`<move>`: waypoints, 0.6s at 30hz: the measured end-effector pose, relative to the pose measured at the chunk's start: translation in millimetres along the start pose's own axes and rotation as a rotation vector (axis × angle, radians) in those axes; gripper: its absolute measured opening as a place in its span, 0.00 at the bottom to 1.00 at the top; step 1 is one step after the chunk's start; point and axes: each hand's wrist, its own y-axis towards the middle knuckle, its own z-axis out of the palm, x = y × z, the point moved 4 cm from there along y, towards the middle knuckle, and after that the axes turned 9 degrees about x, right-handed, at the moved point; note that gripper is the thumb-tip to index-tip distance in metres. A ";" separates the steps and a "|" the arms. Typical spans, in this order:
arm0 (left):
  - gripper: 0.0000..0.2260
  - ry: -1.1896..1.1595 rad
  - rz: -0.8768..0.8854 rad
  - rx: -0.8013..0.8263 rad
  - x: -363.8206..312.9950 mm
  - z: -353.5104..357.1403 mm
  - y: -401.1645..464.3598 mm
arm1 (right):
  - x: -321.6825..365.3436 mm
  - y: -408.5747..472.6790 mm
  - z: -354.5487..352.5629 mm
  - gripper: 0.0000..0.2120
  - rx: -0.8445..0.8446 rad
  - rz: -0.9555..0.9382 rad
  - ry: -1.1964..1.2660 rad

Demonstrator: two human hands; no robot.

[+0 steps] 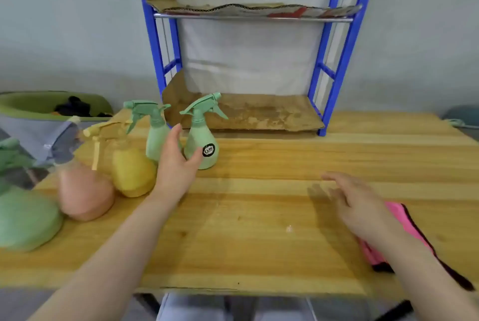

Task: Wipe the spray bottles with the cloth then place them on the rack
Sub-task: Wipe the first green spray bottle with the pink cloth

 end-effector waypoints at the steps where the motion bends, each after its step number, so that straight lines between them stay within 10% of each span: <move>1: 0.32 -0.026 -0.029 0.004 1.0 0.2 2.1 | -6.9 -8.0 -3.0 0.18 -0.024 0.031 0.016; 18: 0.26 -0.133 -0.111 -0.011 3.8 20.1 4.8 | -67.9 -62.3 8.3 0.20 -0.021 0.184 0.081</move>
